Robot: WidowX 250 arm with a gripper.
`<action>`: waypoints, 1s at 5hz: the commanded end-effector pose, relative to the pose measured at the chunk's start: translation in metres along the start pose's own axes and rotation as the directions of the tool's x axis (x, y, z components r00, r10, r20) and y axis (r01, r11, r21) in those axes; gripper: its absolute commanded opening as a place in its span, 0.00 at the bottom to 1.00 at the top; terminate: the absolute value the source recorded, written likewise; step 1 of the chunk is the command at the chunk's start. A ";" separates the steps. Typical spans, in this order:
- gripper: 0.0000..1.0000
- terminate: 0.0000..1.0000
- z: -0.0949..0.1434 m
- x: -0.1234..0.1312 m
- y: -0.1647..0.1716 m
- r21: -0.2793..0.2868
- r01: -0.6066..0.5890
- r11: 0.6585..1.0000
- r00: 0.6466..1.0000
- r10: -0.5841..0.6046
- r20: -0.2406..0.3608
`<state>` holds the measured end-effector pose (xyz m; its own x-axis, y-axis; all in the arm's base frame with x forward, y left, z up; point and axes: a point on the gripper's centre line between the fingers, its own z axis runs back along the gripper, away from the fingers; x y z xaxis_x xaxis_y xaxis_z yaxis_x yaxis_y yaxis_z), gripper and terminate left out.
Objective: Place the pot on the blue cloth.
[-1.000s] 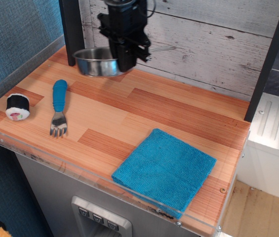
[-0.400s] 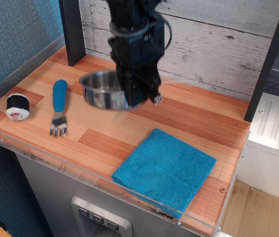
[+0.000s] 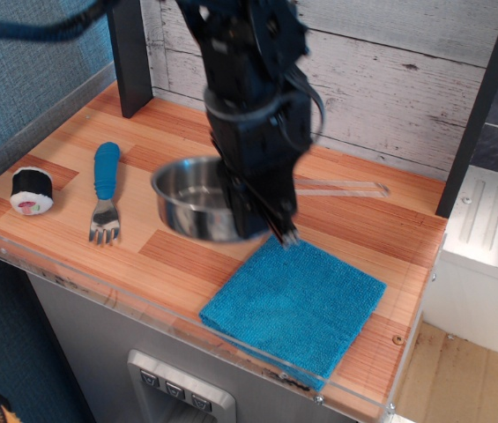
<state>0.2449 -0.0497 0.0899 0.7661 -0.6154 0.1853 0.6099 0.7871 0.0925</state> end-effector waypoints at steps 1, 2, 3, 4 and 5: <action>0.00 0.00 -0.002 0.014 -0.050 0.028 0.129 0.991 0.991 -0.130 0.037; 0.00 0.00 -0.019 0.015 -0.071 0.029 0.176 0.984 0.984 -0.177 0.017; 0.00 0.00 -0.035 0.014 -0.075 0.050 0.174 0.983 0.985 -0.175 0.010; 0.00 0.00 -0.045 0.012 -0.068 0.058 0.148 0.987 0.989 -0.148 -0.001; 0.00 0.00 -0.053 0.010 -0.060 0.069 0.118 0.991 0.993 -0.117 -0.013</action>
<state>0.2289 -0.1098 0.0278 0.6933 -0.7053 0.1480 0.6839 0.7087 0.1733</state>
